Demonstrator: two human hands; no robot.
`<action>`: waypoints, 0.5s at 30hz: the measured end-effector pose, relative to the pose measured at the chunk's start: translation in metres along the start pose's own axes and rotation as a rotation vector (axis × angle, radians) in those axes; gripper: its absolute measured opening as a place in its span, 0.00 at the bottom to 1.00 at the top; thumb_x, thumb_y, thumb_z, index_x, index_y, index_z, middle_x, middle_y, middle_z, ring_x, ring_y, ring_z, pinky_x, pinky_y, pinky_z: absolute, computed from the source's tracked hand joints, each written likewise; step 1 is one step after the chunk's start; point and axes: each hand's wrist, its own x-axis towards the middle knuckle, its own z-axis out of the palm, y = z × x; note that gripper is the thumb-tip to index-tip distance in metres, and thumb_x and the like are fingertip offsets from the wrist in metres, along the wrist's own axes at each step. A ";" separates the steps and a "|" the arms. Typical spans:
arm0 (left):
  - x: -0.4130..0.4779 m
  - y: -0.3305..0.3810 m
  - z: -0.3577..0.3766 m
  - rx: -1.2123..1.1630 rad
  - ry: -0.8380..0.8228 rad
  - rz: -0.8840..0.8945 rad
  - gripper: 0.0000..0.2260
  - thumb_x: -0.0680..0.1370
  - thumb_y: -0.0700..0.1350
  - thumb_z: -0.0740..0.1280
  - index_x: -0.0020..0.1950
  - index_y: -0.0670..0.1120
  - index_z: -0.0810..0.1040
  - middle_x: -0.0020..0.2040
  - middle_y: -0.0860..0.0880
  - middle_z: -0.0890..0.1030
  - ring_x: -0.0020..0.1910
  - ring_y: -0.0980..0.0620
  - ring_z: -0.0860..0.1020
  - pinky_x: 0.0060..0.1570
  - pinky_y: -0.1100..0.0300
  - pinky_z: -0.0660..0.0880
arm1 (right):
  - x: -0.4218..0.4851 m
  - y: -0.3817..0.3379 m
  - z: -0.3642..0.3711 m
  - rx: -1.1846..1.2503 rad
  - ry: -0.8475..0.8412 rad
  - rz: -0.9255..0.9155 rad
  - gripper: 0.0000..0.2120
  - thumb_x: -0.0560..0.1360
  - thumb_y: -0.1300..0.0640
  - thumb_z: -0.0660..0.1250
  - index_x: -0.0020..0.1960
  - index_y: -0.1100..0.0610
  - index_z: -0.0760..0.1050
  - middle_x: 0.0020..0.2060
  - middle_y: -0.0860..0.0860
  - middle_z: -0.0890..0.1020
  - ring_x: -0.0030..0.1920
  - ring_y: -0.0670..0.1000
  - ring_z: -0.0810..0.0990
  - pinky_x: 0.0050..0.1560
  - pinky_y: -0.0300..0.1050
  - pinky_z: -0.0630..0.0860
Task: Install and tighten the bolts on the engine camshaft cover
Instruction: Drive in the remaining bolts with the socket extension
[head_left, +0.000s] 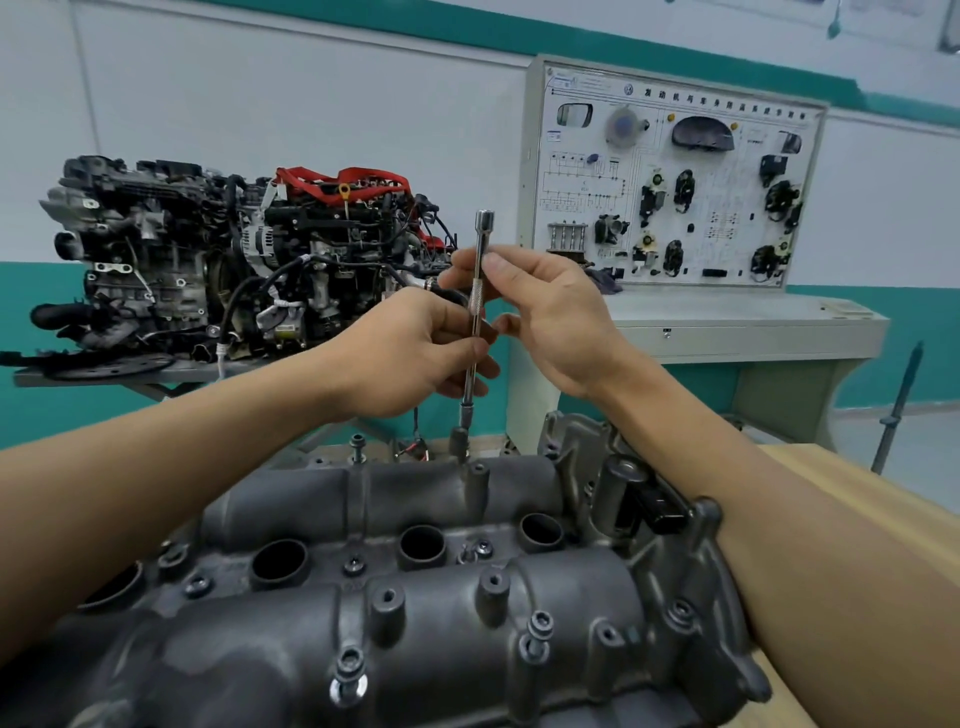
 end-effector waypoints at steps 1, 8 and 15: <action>0.000 0.000 0.000 -0.003 0.001 0.001 0.07 0.82 0.40 0.66 0.55 0.42 0.83 0.45 0.49 0.88 0.43 0.53 0.86 0.44 0.60 0.83 | 0.000 0.000 0.001 -0.018 0.013 -0.006 0.11 0.83 0.59 0.60 0.50 0.53 0.81 0.44 0.49 0.85 0.47 0.50 0.80 0.42 0.46 0.70; 0.000 -0.002 -0.001 -0.024 0.140 0.047 0.06 0.75 0.44 0.75 0.43 0.42 0.86 0.34 0.48 0.86 0.32 0.53 0.83 0.38 0.58 0.83 | 0.001 0.003 -0.001 0.018 0.140 -0.077 0.07 0.75 0.64 0.71 0.41 0.56 0.77 0.33 0.48 0.82 0.33 0.42 0.79 0.33 0.31 0.72; 0.000 0.003 -0.004 -0.030 -0.045 -0.003 0.08 0.82 0.38 0.63 0.53 0.38 0.82 0.46 0.47 0.87 0.46 0.49 0.86 0.47 0.57 0.83 | 0.001 0.001 -0.001 0.021 -0.013 0.006 0.10 0.80 0.53 0.61 0.51 0.52 0.81 0.48 0.50 0.85 0.46 0.48 0.79 0.48 0.51 0.69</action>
